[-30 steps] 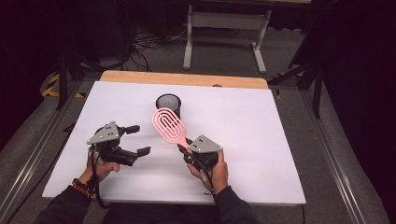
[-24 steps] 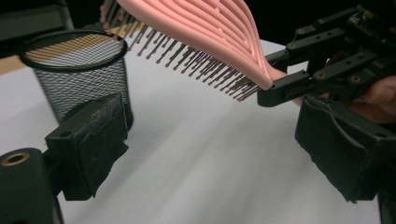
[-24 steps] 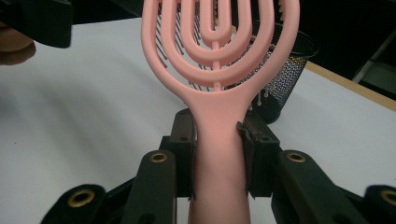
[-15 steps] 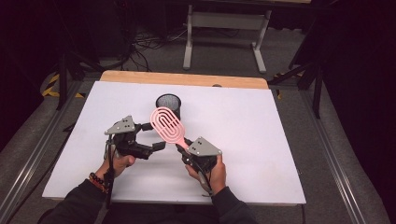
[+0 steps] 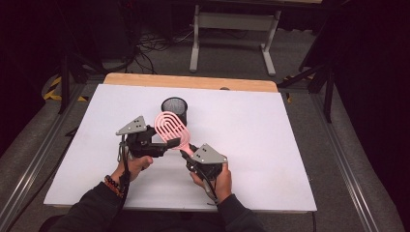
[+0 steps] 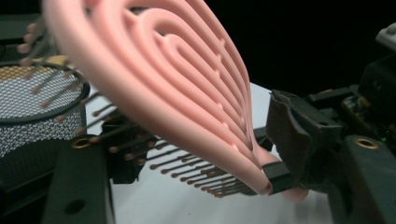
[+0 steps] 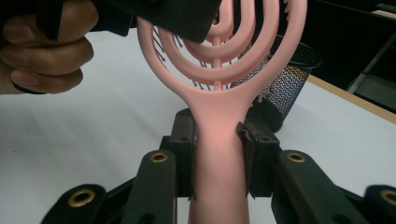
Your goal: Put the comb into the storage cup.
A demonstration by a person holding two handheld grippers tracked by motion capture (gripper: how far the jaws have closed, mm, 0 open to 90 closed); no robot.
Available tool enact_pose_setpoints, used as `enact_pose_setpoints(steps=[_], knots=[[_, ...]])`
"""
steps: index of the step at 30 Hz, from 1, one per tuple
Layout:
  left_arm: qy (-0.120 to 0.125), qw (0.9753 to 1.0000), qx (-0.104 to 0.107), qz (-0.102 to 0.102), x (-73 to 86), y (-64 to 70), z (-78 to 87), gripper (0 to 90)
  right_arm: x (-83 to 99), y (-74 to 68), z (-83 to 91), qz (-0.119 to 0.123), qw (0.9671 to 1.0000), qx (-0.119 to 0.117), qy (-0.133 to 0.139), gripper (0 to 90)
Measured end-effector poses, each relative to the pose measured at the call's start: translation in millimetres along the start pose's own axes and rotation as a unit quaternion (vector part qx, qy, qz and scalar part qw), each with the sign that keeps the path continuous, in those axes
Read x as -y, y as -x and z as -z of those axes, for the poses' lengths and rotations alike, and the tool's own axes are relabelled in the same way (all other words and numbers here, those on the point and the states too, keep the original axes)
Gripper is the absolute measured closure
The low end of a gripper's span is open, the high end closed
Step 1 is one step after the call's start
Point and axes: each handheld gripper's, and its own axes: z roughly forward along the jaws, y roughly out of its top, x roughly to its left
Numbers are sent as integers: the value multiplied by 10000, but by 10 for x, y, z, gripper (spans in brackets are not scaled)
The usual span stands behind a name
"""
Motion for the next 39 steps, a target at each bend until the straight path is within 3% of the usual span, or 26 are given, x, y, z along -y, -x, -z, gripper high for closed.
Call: enact_pose_setpoints(steps=[2, 5, 10, 14, 18, 23, 32, 34, 39], knots=[[110, 9999, 58, -30, -14, 9, 12, 491, 20, -2, -23, -19, 10000, -2, -46, 695], [270, 9992, 267, -106, -48, 38, 24, 550, 26, -10, -39, 10, 10000, -4, -71, 695], [301, 9979, 503, -270, -78, 93, 21, 603, 16, 4, -31, -103, 9999, -64, -46, 700], [324, 9959, 623, -561, -130, 180, 21, 617, -3, -11, -20, -185, 9997, -129, 0, 700], [288, 9958, 435, -755, -158, 240, -7, 623, -8, -17, -11, -217, 9997, -95, 10, 684], [280, 9956, 328, -830, -171, 246, -26, 624, -28, -45, 5, -178, 9998, -121, 43, 653], [299, 9952, 123, -928, -184, 228, 55, 632, -49, -33, 70, -153, 9997, -158, 103, 474], [315, 9952, 109, -917, -187, 217, 84, 632, -52, -13, 112, -101, 9998, -124, 115, 383], [340, 9946, -20, -975, -211, 173, 166, 632, -52, 82, 221, 21, 9997, 51, 246, 274]])
